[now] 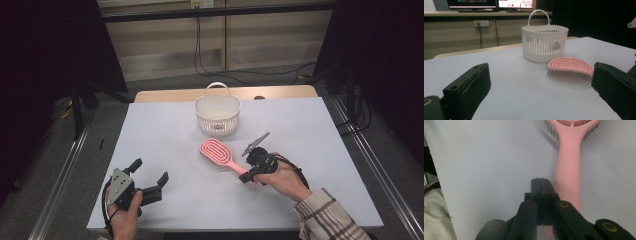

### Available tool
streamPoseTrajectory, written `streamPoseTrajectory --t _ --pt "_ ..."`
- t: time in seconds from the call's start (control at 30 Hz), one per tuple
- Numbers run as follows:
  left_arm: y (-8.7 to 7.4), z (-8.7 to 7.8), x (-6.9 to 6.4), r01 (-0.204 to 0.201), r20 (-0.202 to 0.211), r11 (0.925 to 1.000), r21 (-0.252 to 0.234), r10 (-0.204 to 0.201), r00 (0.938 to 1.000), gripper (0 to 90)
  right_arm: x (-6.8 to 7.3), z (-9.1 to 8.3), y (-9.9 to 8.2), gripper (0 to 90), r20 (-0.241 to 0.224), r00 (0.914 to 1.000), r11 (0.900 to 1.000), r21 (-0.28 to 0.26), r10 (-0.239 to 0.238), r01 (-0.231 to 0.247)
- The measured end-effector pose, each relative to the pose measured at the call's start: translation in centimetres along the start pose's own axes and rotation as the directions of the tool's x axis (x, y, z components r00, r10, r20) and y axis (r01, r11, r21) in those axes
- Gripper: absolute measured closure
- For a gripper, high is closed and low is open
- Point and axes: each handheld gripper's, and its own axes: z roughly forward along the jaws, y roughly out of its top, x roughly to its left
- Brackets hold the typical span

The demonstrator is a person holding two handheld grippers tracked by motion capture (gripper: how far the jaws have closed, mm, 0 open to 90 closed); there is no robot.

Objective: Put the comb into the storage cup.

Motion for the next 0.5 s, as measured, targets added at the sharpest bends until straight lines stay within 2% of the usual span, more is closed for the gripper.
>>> streamPoseTrajectory --t 0.5 --pt "0.00 -0.01 0.01 0.000 0.000 1.0000 0.001 0.000 1.0000 2.4 -0.26 -0.01 -0.05 90.0 0.011 0.9999 1.0000 0.007 0.001 -0.001"
